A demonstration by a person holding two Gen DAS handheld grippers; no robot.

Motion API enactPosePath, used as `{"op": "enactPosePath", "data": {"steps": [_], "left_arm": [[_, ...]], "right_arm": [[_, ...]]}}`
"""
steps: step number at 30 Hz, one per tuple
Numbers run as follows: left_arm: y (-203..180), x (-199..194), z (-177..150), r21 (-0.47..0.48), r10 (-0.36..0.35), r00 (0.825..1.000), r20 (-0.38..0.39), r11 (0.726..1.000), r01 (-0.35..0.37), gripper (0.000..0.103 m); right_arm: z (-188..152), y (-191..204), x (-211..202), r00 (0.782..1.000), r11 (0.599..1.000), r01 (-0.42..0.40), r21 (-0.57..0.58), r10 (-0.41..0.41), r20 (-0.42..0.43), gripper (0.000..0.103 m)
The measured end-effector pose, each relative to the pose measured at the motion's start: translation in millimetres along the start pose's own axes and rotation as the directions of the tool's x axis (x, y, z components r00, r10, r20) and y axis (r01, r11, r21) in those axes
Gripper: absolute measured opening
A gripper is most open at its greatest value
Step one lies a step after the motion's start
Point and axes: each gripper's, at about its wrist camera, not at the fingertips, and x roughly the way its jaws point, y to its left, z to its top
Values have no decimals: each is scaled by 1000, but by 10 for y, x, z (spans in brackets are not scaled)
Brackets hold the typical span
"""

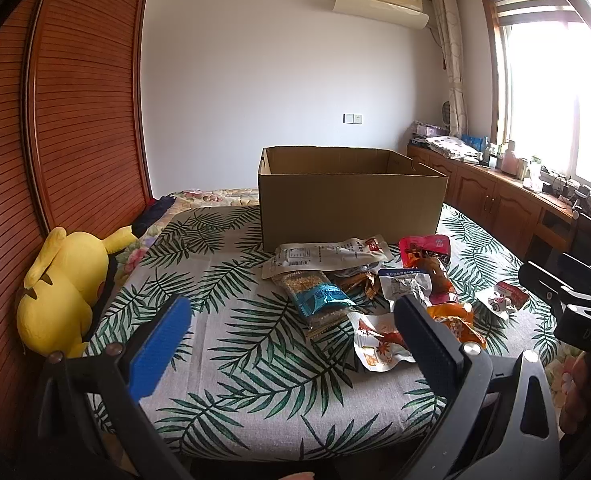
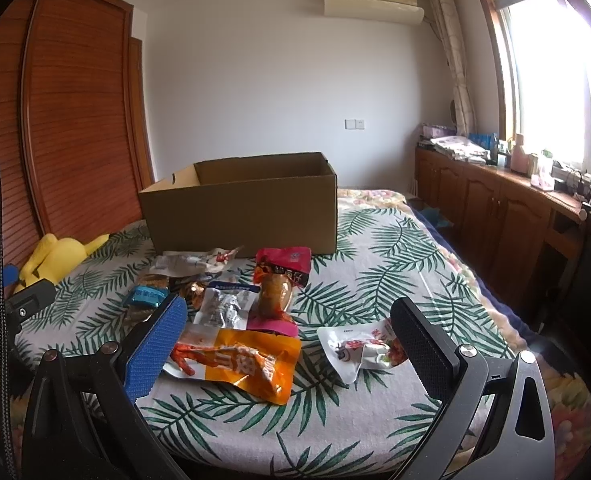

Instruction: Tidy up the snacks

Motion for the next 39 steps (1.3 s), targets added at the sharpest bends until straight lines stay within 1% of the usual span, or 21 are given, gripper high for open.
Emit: {"op": "enactPosePath", "data": {"steps": [19, 28, 35, 39], "left_arm": [[-22, -25, 1, 5, -5, 1000, 0, 1000, 5, 102], [-71, 53, -49, 15, -20, 999, -28, 1000, 20, 102], [-187, 346, -128, 42, -58, 993, -101, 997, 63, 102], [-288, 497, -121, 65, -96, 987, -126, 992, 105, 102]], "right_arm": [[-5, 1, 4, 1000, 1000, 1, -5, -1, 2, 103], [-66, -64, 42, 1000, 1000, 10, -5, -10, -12, 103], [-179, -309, 238, 996, 1000, 18, -8, -18, -88, 103], [-229, -521, 379, 990, 1000, 20, 2, -20, -141, 102]]}}
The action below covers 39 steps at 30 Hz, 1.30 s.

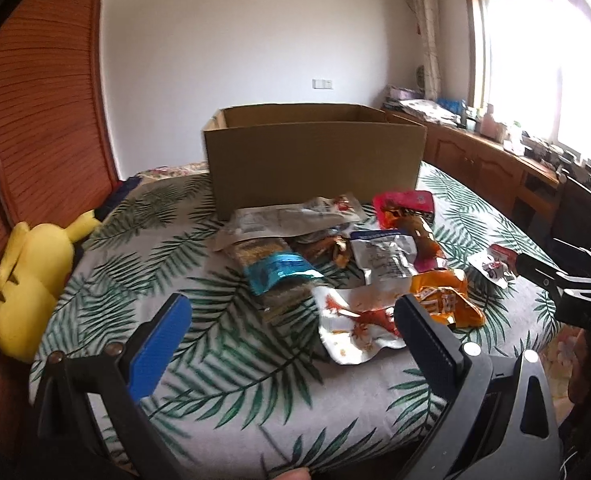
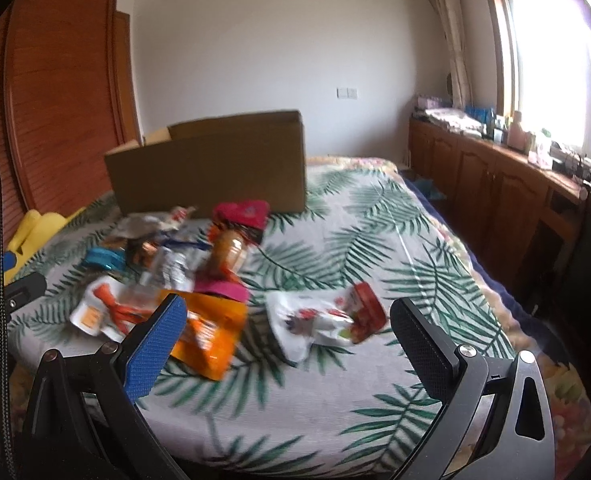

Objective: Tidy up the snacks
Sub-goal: 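Grasp the white-and-red pouch with the right gripper while the left grasps the orange crayfish packet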

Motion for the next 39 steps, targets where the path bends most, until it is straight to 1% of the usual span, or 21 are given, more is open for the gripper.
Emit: {"op": "enactPosePath", "data": {"steps": [3, 5, 8, 11, 15, 18, 20, 22, 25, 27, 29, 31, 34, 39], "left_arm": [[-84, 102, 56, 41, -36, 999, -18, 999, 37, 102], [-138, 165, 94, 68, -63, 997, -34, 995, 66, 102], [-195, 263, 148, 103, -99, 993, -64, 989, 105, 102], [-224, 359, 186, 120, -133, 985, -105, 982, 146, 102], [-273, 453, 192, 151, -138, 982, -132, 976, 158, 102], [-305, 535, 194, 167, -145, 978, -152, 971, 170, 102], [-323, 574, 192, 176, -151, 975, -161, 968, 179, 102], [-330, 612, 194, 180, -161, 972, -173, 965, 192, 102], [-349, 669, 200, 193, -179, 966, -188, 957, 215, 102], [-363, 695, 207, 210, -185, 963, -198, 951, 226, 102], [-372, 710, 214, 225, -202, 956, -212, 942, 250, 102], [-382, 712, 224, 235, -222, 947, -231, 932, 276, 102], [-442, 702, 230, 274, -236, 939, -249, 913, 302, 102], [-603, 725, 186, 344, -255, 917, -307, 869, 357, 102]], "right_arm": [[-17, -141, 105, 999, 1000, -18, 21, 19, -49, 101], [-23, -228, 186, 995, 998, -37, 41, 40, -87, 98], [-26, -287, 267, 992, 999, -34, 35, 38, -124, 97], [-47, -331, 339, 984, 996, -64, 62, 73, -164, 96], [-74, -321, 460, 976, 996, -63, 57, 73, -205, 96], [-76, -299, 578, 971, 998, -50, 40, 58, -231, 93], [-56, -262, 623, 971, 999, -39, 1, 38, -234, 84], [-27, -258, 672, 971, 999, -35, -17, 30, -236, 79], [24, -291, 749, 970, 999, -36, -27, 29, -240, 75], [50, -309, 784, 971, 998, -39, -41, 28, -239, 69], [58, -330, 800, 971, 998, -38, -46, 26, -240, 65], [66, -359, 809, 970, 998, -45, -45, 33, -239, 64], [68, -398, 804, 970, 998, -51, -37, 41, -238, 64], [65, -438, 790, 970, 998, -51, -36, 41, -240, 64]]}}
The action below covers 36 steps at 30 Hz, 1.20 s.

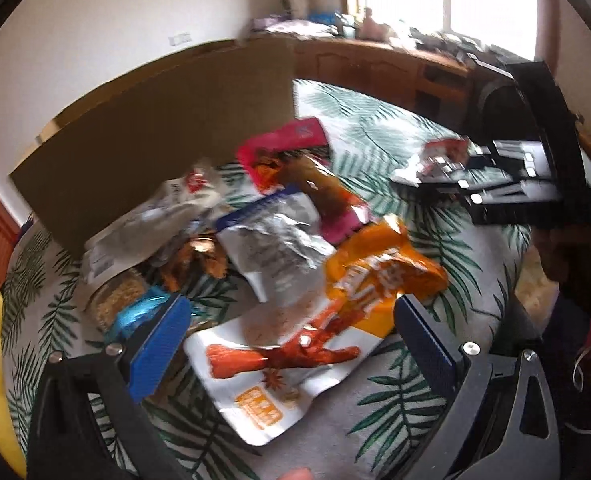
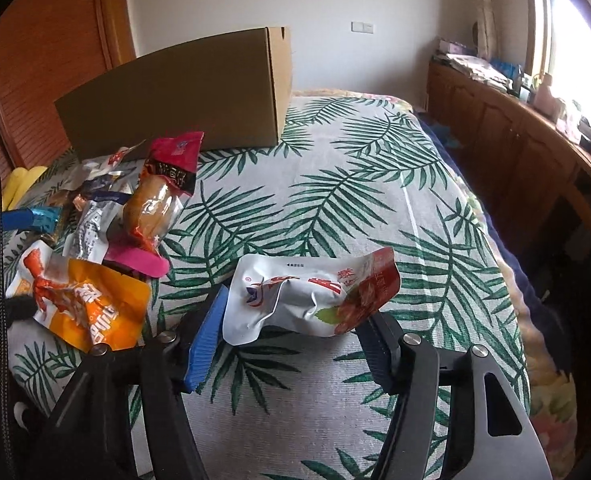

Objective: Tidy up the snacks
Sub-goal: 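Grasp the white-and-red pouch with the right gripper while the left grasps the orange crayfish packet, then carry both packets over the cardboard box and open both grippers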

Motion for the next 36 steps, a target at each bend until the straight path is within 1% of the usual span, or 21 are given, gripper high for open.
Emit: {"op": "enactPosePath", "data": {"steps": [3, 5, 9, 11, 13, 15, 17, 18, 19, 20, 25, 27, 28, 30, 32, 33, 35, 36], "left_arm": [[-77, 86, -6, 46, -12, 999, -33, 999, 13, 102], [-111, 124, -4, 65, -6, 999, -44, 998, 9, 102], [-174, 229, -3, 99, -2, 996, -89, 995, 11, 102], [-185, 264, 4, 96, -3, 996, -88, 995, 11, 102], [-154, 287, 28, 73, -13, 995, -99, 997, 20, 101], [-119, 289, 41, 45, -31, 995, -90, 998, 36, 93], [-81, 268, 37, 29, -62, 994, -91, 997, 65, 83], [-77, 260, 35, 27, -76, 993, -87, 997, 79, 80], [-74, 246, 32, 24, -87, 993, -80, 996, 89, 70], [-72, 223, 27, 21, -90, 993, -72, 996, 92, 67], [-74, 160, -18, 9, -108, 993, -51, 994, 109, 59], [-65, 95, -56, -4, -113, 993, -35, 994, 112, 56], [-37, 26, -93, -9, -110, 993, -30, 994, 110, 54], [-14, -23, -112, -23, -124, 992, -15, 992, 123, 51], [-1, -36, -115, -30, -123, 992, 1, 992, 123, 46], [3, -73, -129, -33, -124, 992, 10, 992, 125, 45], [10, -157, -148, -38, -124, 992, 34, 991, 125, 38], [15, -200, -153, -40, -120, 992, 44, 992, 122, 37]], "right_arm": [[-10, -4, -19, 1000, 1000, 2, -1, -2, 2, 64], [-14, -7, -27, 1000, 1000, 3, -3, -3, 2, 64], [-15, -4, -60, 1000, 1000, -4, -6, 4, 7, 64], [-4, -8, -73, 1000, 1000, -7, -7, 7, 11, 64], [7, -16, -77, 1000, 1000, -11, -7, 11, 15, 64], [21, -23, -70, 1000, 1000, -14, -5, 14, 16, 64], [32, -24, -63, 1000, 1000, -14, -5, 15, 17, 64], [37, -22, -54, 1000, 1000, -16, -5, 17, 17, 64], [41, -23, -46, 1000, 1000, -22, -5, 22, 16, 64], [43, -22, -38, 1000, 1000, -26, -4, 27, 15, 64], [39, -10, 22, 999, 999, -46, -2, 46, 1, 64], [39, 8, 22, 999, 999, -45, -11, 45, 4, 58], [40, 20, 20, 999, 999, -42, -15, 42, 3, 49], [36, 35, 20, 999, 999, -44, -20, 44, 2, 46], [29, 63, 10, 998, 998, -55, -33, 56, 4, 36], [29, 78, -4, 998, 998, -59, -35, 59, 9, 34], [38, 111, -28, 998, 997, -60, -45, 61, 14, 29], [45, 123, -35, 998, 997, -63, -47, 64, 17, 27]]}}
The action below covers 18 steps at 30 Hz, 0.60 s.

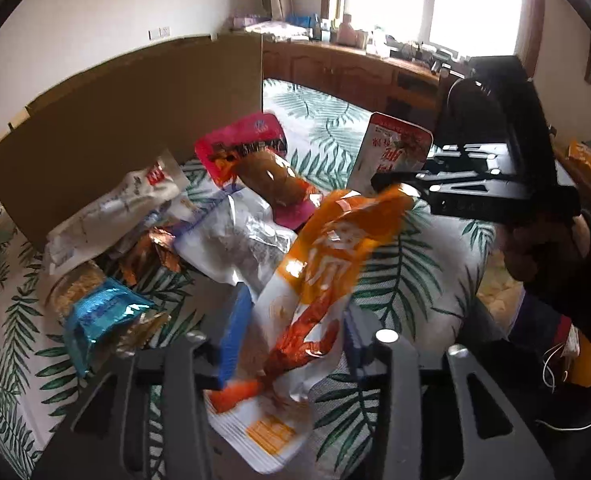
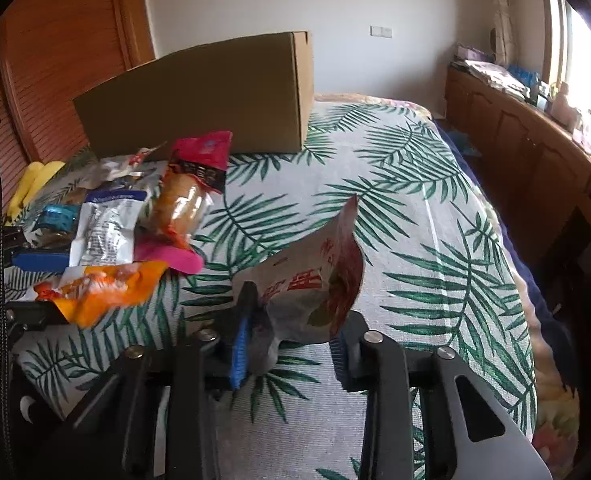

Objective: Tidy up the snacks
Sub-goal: 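Carry both packets over the cardboard box and open both grippers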

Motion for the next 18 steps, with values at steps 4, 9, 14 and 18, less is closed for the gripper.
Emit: {"op": "enactPosePath", "data": {"steps": [4, 9, 14, 18], "left_arm": [[64, -79, -22, -28, -7, 1000, 23, 1000, 8, 32], [162, -259, -72, -70, -12, 997, 79, 997, 18, 27], [252, -308, -76, -107, -18, 995, 99, 994, 29, 27], [277, -405, -44, -129, -28, 992, 121, 991, 44, 27]], "right_arm": [[28, 13, -20, 1000, 1000, -2, -5, 2, 9, 20], [39, -8, -49, 1000, 1000, -11, 1, 11, 18, 20], [56, -32, -83, 999, 1000, -24, 16, 24, 34, 20], [95, -5, -149, 998, 999, -36, 11, 36, 54, 20]]}}
